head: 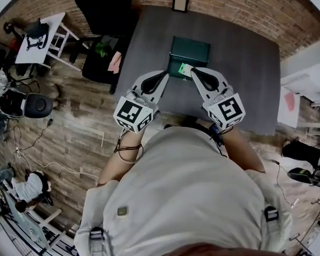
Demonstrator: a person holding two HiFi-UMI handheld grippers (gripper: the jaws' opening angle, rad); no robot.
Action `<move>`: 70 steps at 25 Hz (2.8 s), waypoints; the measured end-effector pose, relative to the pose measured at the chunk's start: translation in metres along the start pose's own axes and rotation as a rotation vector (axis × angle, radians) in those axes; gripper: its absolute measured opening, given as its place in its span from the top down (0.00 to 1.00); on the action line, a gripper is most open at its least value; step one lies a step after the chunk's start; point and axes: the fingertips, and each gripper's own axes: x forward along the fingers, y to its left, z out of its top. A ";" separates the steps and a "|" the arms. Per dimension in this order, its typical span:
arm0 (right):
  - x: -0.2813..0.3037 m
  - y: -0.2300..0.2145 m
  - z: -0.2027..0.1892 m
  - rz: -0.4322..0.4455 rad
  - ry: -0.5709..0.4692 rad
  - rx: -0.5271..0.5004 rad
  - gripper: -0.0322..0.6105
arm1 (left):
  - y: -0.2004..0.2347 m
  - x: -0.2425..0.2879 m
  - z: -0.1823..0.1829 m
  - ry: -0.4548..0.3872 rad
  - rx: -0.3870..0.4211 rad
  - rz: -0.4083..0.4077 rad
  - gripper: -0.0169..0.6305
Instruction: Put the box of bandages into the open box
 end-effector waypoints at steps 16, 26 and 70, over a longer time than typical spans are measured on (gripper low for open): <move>-0.062 -0.004 0.022 0.008 -0.043 -0.010 0.92 | -0.052 0.014 0.017 -0.040 0.001 -0.010 0.95; -0.142 -0.047 0.011 0.083 -0.064 0.008 0.92 | -0.119 0.057 0.011 -0.031 -0.004 0.092 0.95; -0.371 0.193 0.015 0.093 -0.096 0.009 0.92 | -0.368 -0.174 -0.004 -0.018 0.029 0.115 0.95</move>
